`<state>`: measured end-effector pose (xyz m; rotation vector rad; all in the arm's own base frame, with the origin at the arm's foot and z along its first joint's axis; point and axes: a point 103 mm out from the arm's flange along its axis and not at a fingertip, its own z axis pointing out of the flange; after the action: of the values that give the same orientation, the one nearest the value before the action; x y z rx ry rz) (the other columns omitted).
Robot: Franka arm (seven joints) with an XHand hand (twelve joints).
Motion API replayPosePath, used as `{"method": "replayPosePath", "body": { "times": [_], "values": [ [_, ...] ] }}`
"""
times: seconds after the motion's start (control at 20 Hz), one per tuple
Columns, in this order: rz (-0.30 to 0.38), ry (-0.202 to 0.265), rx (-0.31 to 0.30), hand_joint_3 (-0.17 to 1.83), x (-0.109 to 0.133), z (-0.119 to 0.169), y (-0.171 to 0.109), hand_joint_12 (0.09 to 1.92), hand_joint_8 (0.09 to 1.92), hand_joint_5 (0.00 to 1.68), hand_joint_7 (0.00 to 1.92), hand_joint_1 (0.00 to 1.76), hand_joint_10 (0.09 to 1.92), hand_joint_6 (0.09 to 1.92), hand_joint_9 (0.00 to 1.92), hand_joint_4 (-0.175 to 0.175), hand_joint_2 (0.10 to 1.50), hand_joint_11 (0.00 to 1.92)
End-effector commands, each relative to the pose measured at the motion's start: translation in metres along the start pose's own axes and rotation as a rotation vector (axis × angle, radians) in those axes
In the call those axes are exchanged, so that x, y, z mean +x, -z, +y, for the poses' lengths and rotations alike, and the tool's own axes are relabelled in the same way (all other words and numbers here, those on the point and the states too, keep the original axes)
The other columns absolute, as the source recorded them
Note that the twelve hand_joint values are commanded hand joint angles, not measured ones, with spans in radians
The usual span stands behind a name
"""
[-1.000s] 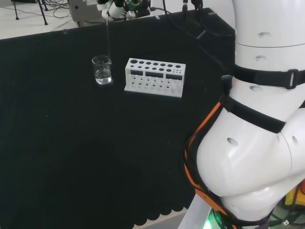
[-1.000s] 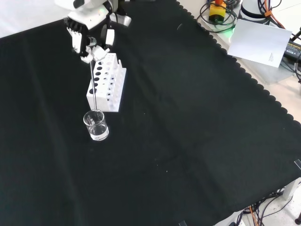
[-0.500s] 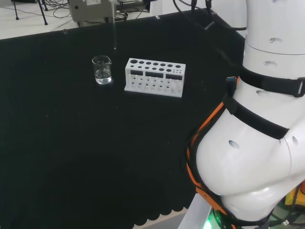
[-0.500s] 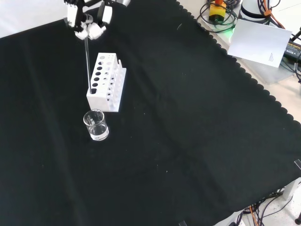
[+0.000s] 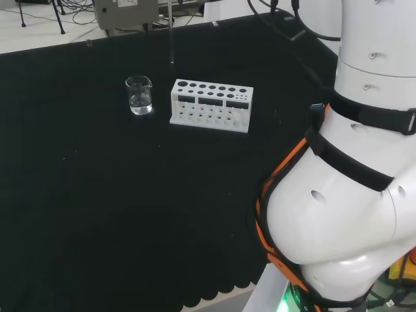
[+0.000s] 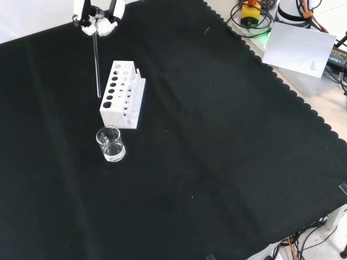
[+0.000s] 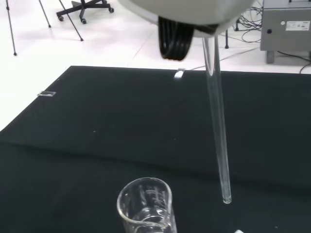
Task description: Put the glass rod back on the white test tube rack.
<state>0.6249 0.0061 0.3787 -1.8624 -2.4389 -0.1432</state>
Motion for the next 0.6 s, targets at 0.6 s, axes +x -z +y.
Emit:
{"method": "replayPosePath", "body": {
  "times": [0.6],
  "values": [
    [-0.002, -0.060, -0.031, 0.76, -0.024, -0.048, -0.002, 0.87, 1.22, 1.07, 1.15, 1.30, 0.96, 0.80, 1.71, -0.175, 0.69, 1.75]
  ]
}}
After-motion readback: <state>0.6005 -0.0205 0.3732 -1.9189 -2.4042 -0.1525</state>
